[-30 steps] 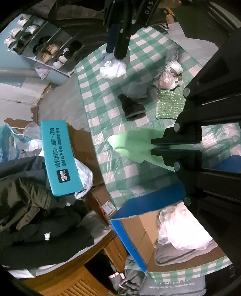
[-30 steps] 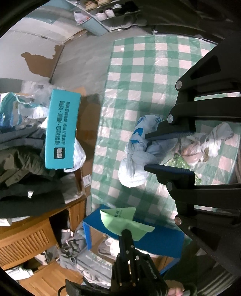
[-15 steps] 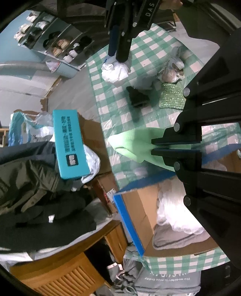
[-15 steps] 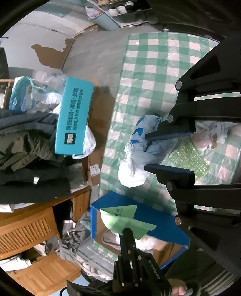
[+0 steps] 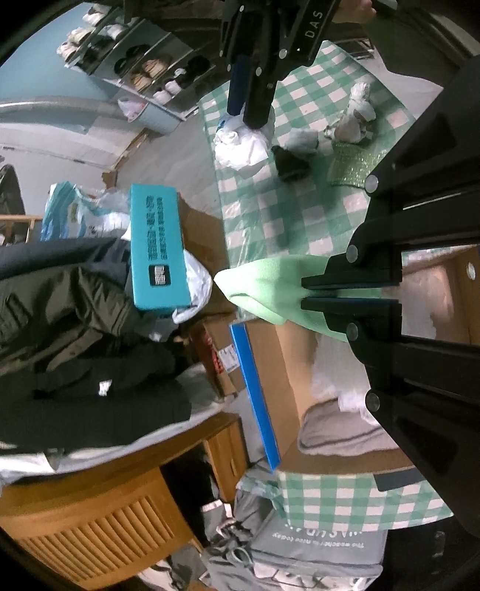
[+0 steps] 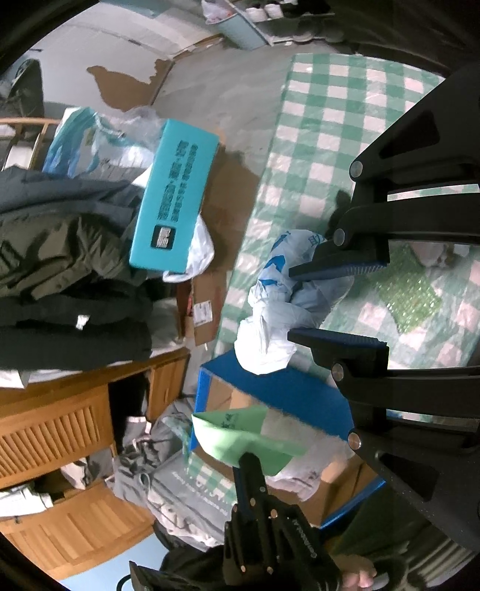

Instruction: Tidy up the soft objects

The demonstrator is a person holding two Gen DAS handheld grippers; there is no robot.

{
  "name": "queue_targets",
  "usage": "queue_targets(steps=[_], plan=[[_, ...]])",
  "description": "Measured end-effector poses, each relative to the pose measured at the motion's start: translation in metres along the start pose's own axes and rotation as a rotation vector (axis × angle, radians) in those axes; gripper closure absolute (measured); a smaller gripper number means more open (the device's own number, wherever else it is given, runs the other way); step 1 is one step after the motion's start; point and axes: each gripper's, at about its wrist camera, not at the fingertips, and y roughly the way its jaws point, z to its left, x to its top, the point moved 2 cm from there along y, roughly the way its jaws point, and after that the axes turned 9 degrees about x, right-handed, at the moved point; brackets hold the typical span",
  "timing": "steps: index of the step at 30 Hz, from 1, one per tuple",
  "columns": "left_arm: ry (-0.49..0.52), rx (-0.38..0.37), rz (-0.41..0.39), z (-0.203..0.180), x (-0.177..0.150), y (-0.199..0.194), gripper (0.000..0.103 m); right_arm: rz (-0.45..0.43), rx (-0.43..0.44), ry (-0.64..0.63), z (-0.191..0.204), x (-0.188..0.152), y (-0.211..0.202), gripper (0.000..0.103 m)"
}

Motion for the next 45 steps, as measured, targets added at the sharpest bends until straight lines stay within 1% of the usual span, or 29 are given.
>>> queue_targets(steps=[8, 21, 27, 33, 35, 40, 43, 44, 45], plan=[[-0.049, 0.025, -0.009, 0.033, -0.006, -0.003, 0.099, 0.010, 0.024, -0.042, 0.031, 0.019, 0.019, 0.079], [-0.152, 0.060, 0.042, 0.091, -0.012, 0.025, 0.099, 0.064, 0.065, -0.108, 0.082, 0.040, 0.067, 0.079], [-0.167, 0.089, 0.076, 0.105, -0.014, 0.043, 0.099, 0.097, 0.074, -0.127, 0.099, 0.050, 0.094, 0.079], [-0.184, 0.100, 0.092, 0.119, -0.018, 0.058, 0.099, 0.130, 0.083, -0.133, 0.109, 0.057, 0.118, 0.079], [-0.187, 0.118, 0.104, 0.124, -0.020, 0.065, 0.099, 0.144, 0.086, -0.141, 0.113, 0.058, 0.126, 0.079], [-0.211, 0.108, 0.151, 0.131, -0.025, 0.082, 0.099, 0.164, 0.098, -0.140, 0.119, 0.061, 0.140, 0.079], [-0.227, 0.109, 0.163, 0.134, -0.028, 0.087, 0.095, 0.166, 0.102, -0.153, 0.122, 0.061, 0.146, 0.078], [-0.235, 0.108, 0.169, 0.135, -0.029, 0.088, 0.091, 0.161, 0.100, -0.155, 0.123, 0.061, 0.147, 0.075], [-0.238, 0.117, 0.178, 0.136, -0.030, 0.089, 0.087, 0.152, 0.097, -0.160, 0.123, 0.061, 0.147, 0.075]])
